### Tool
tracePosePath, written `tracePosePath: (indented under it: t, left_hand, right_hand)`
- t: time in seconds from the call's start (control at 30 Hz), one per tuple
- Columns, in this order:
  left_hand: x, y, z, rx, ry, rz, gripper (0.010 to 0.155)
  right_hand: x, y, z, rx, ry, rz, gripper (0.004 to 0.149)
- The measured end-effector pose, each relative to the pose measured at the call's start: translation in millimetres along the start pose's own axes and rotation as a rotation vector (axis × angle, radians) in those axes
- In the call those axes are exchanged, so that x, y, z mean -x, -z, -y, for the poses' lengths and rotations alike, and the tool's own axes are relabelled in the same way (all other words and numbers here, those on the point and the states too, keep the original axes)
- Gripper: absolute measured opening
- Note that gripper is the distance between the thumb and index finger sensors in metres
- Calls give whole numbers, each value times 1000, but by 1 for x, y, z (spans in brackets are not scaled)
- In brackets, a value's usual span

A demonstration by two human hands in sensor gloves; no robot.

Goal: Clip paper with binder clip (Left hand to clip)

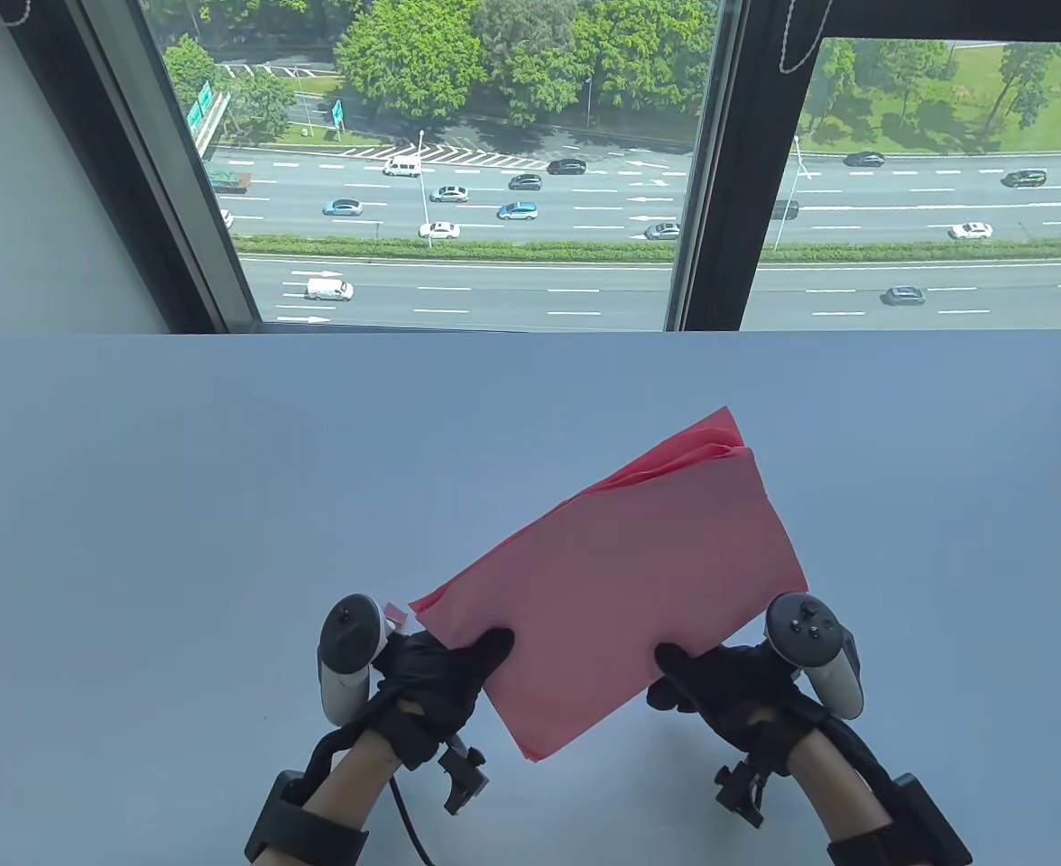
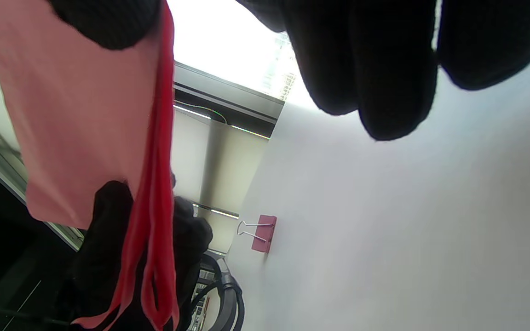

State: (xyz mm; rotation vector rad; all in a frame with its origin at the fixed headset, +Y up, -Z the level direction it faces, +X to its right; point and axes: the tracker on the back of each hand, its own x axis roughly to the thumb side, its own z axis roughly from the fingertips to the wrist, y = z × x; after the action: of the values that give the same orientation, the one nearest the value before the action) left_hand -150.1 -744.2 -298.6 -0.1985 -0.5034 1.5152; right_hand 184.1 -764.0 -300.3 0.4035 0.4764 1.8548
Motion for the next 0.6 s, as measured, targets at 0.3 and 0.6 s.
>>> tracePosePath:
  t: [0.3,0.6]
  left_hand:
    - [1,-2,16,-21,-54,-3,52]
    - [3,0,25,76,15,-23,55]
  right_hand:
    - [-9,0,-13,-50,-16,40,82]
    - [-17,-4,2,194,84,171,57]
